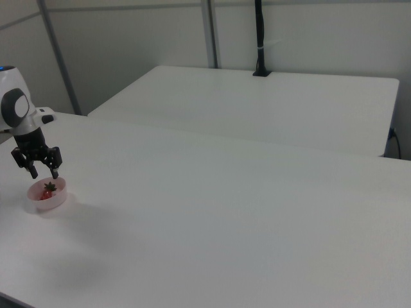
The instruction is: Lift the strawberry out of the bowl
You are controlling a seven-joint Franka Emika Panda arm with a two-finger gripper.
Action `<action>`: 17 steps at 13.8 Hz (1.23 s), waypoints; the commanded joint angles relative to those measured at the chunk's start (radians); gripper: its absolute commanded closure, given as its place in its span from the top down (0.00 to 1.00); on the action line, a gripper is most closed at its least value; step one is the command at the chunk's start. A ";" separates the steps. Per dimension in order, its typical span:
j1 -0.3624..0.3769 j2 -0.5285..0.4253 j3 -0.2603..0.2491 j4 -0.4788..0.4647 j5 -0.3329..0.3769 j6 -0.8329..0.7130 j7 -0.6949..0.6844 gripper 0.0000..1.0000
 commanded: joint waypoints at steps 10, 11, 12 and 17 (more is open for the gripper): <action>0.033 0.069 -0.018 -0.034 -0.058 0.011 -0.058 0.55; 0.033 0.067 -0.018 -0.034 -0.058 0.011 -0.065 0.42; 0.033 0.067 -0.018 -0.034 -0.058 0.011 -0.067 0.31; 0.033 0.040 -0.018 -0.022 -0.052 0.002 -0.058 0.27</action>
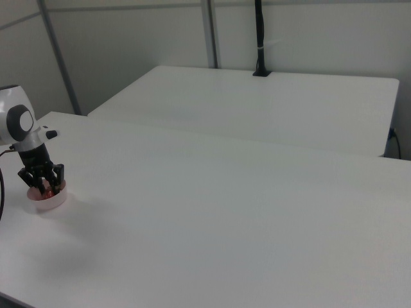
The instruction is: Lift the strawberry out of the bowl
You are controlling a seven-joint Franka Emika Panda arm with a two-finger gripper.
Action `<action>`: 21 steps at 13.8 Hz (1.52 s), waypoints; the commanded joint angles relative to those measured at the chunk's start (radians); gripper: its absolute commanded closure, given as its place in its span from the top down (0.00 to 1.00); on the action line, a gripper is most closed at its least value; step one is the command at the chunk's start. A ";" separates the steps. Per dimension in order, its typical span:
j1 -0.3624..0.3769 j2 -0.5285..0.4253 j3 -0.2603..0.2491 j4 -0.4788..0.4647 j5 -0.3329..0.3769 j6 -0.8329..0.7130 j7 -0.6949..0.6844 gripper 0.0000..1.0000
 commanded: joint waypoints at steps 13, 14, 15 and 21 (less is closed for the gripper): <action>-0.412 -0.177 -0.041 -0.034 -0.007 -0.163 -0.225 0.28; -0.449 -0.172 -0.041 -0.039 -0.009 -0.161 -0.238 0.29; -0.472 -0.159 -0.041 -0.039 -0.009 -0.158 -0.251 0.30; -0.494 -0.109 -0.055 -0.129 -0.099 -0.048 -0.227 0.99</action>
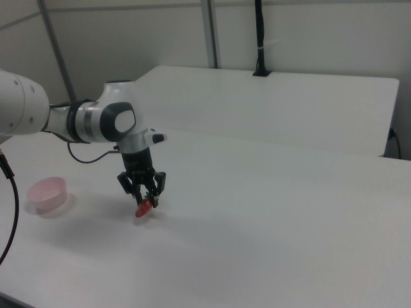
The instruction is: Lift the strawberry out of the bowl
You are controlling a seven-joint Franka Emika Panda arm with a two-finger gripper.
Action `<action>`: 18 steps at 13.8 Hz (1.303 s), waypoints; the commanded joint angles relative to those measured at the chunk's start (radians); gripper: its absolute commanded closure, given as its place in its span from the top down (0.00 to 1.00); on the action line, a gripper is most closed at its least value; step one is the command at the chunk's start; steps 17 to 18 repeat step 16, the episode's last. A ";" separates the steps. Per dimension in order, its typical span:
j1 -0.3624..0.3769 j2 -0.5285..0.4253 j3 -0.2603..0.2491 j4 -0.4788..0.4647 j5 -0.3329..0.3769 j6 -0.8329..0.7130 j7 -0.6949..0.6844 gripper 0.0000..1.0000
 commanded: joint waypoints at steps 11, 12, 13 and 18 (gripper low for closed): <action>-0.164 -0.296 0.054 0.072 -0.015 -0.208 0.204 1.00; -0.209 -0.337 0.088 0.072 -0.007 -0.242 0.202 1.00; -0.227 -0.357 0.107 0.072 -0.005 -0.253 0.204 1.00; -0.245 -0.344 0.102 0.124 -0.004 -0.248 0.199 1.00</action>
